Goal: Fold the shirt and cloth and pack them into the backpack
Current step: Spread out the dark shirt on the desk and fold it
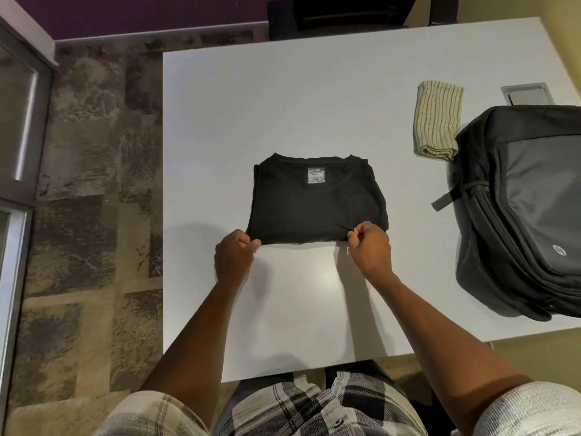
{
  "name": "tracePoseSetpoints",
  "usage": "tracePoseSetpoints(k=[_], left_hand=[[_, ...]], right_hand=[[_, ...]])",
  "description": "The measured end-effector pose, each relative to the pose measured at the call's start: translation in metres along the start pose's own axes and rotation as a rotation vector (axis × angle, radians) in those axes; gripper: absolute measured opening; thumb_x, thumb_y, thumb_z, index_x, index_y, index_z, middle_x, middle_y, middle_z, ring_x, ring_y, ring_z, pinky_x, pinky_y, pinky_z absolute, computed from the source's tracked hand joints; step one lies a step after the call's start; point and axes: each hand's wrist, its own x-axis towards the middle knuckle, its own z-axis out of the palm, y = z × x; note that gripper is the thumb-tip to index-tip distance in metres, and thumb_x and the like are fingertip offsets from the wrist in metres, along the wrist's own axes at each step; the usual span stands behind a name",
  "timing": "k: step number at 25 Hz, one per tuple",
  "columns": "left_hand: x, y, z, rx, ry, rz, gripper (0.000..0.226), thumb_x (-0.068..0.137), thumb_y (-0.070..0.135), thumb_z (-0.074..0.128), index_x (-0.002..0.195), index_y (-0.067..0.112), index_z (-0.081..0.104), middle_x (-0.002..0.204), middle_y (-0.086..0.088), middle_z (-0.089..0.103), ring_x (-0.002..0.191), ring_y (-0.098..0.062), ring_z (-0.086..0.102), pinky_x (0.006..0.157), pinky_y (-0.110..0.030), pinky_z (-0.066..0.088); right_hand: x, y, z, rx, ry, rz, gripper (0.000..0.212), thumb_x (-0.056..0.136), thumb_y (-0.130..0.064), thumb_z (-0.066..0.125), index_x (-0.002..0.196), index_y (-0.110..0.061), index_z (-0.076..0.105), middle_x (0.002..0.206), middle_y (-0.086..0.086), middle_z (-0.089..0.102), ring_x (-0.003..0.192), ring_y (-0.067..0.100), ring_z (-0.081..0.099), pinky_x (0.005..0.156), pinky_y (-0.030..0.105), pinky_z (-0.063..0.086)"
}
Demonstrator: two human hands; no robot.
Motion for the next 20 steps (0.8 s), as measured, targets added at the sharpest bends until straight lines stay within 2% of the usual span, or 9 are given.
tracePoseSetpoints(k=[3,5,7,9,11,13,15,17,20], left_hand=[[-0.006,0.002,-0.002,-0.004,0.004,0.039,0.016,0.091,0.028,0.068,0.091,0.014,0.061,0.082,0.002,0.062,0.077,-0.021,0.061,0.071,-0.026,0.042],[-0.012,0.005,-0.003,-0.063,0.059,0.049,0.022,0.092,0.029,0.069,0.104,0.012,0.063,0.09,0.003,0.061,0.082,-0.016,0.057,0.075,-0.026,0.042],[-0.016,0.01,-0.002,-0.104,0.127,0.013,0.027,0.092,0.032,0.069,0.106,0.011,0.062,0.093,0.0,0.063,0.083,-0.017,0.058,0.076,-0.026,0.043],[-0.02,0.017,0.001,-0.114,0.189,-0.008,0.028,0.092,0.034,0.069,0.105,0.012,0.06,0.096,-0.003,0.065,0.085,-0.019,0.059,0.075,-0.027,0.043],[-0.024,0.025,0.006,-0.078,0.23,0.088,0.025,0.092,0.035,0.069,0.103,0.014,0.06,0.097,-0.004,0.064,0.083,-0.02,0.06,0.071,-0.027,0.044],[-0.026,0.032,0.011,-0.026,0.194,0.207,0.023,0.091,0.034,0.07,0.105,0.017,0.063,0.098,-0.003,0.063,0.083,-0.018,0.061,0.069,-0.025,0.048],[-0.026,0.036,0.016,0.073,0.143,0.312,0.029,0.087,0.036,0.074,0.111,0.02,0.067,0.105,-0.002,0.064,0.088,-0.017,0.062,0.074,-0.028,0.055],[-0.022,0.034,0.021,0.221,0.13,0.397,0.036,0.083,0.034,0.079,0.114,0.018,0.07,0.11,-0.005,0.067,0.09,-0.022,0.064,0.078,-0.035,0.059],[-0.016,0.031,0.027,0.443,0.156,0.537,0.038,0.078,0.021,0.086,0.111,0.009,0.072,0.099,-0.012,0.07,0.076,-0.028,0.065,0.069,-0.036,0.058]], right_hand=[[-0.004,0.006,-0.013,0.042,0.007,-0.081,0.017,0.091,-0.004,0.054,0.078,-0.013,0.06,0.074,-0.001,0.061,0.067,0.012,0.058,0.062,0.021,0.048],[-0.005,0.015,-0.027,0.067,0.162,-0.052,0.017,0.087,-0.001,0.053,0.079,-0.014,0.06,0.08,-0.002,0.061,0.07,0.012,0.056,0.062,0.019,0.044],[-0.005,0.026,-0.036,0.088,0.282,0.021,0.006,0.09,-0.005,0.06,0.088,-0.011,0.06,0.089,0.002,0.06,0.078,0.016,0.055,0.068,0.021,0.042],[-0.001,0.032,-0.038,0.13,0.246,0.09,0.014,0.091,-0.012,0.069,0.101,-0.008,0.061,0.099,0.004,0.06,0.089,0.02,0.057,0.076,0.024,0.044],[0.004,0.036,-0.035,0.178,0.167,0.114,0.029,0.089,-0.021,0.074,0.111,-0.008,0.061,0.107,0.004,0.061,0.096,0.02,0.058,0.084,0.03,0.048],[0.006,0.036,-0.032,0.198,0.135,0.13,0.033,0.087,-0.03,0.077,0.111,-0.013,0.061,0.107,0.001,0.062,0.097,0.018,0.059,0.086,0.032,0.051],[0.008,0.037,-0.031,0.187,0.123,0.139,0.029,0.086,-0.032,0.077,0.103,-0.015,0.061,0.102,0.001,0.063,0.092,0.019,0.06,0.082,0.029,0.051],[0.01,0.034,-0.033,0.151,0.123,0.114,0.019,0.088,-0.023,0.074,0.091,-0.012,0.06,0.091,0.003,0.062,0.084,0.021,0.058,0.07,0.021,0.044],[0.014,0.03,-0.04,0.122,0.078,0.104,0.017,0.093,-0.014,0.067,0.082,-0.007,0.056,0.078,0.003,0.058,0.072,0.022,0.054,0.059,0.018,0.037]])
